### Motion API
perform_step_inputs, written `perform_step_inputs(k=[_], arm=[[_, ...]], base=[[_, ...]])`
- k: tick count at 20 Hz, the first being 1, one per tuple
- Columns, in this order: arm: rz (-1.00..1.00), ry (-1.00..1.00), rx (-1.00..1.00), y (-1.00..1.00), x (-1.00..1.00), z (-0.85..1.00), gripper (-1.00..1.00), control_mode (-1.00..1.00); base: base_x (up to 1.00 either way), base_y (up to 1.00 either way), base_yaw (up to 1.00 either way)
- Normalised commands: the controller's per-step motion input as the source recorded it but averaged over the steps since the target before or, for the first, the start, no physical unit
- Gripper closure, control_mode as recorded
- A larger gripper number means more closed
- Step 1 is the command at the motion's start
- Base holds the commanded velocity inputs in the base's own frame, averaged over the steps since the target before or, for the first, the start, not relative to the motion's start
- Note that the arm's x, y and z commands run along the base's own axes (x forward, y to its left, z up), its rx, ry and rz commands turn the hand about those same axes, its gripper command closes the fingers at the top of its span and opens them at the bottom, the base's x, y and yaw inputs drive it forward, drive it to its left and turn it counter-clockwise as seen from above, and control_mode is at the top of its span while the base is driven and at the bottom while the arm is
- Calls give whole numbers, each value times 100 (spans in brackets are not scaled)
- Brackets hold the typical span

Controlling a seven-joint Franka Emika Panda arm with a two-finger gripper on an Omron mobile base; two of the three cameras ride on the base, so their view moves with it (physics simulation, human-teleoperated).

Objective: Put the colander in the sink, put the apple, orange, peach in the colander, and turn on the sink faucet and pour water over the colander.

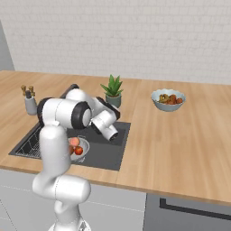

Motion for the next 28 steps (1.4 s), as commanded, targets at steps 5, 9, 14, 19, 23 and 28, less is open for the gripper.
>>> perform_step_inputs(k=[5, 9, 14, 19, 23, 28], arm=[[0, 9, 0, 14, 49, -17, -100, -100], [0, 12, 0, 30, 45, -8, -100, -100], [0, 7, 0, 20, 46, -11, -100, -100], [0, 6, 0, 0, 67, -39, -100, -100], [0, 3, 0, 0, 55, -21, -100, -100], [-1, 0, 0, 0, 41, -12, 100, -100]], base=[[0, 0, 0], [0, 0, 0], [0, 0, 0], [0, 0, 0], [0, 0, 0], [0, 0, 0]])
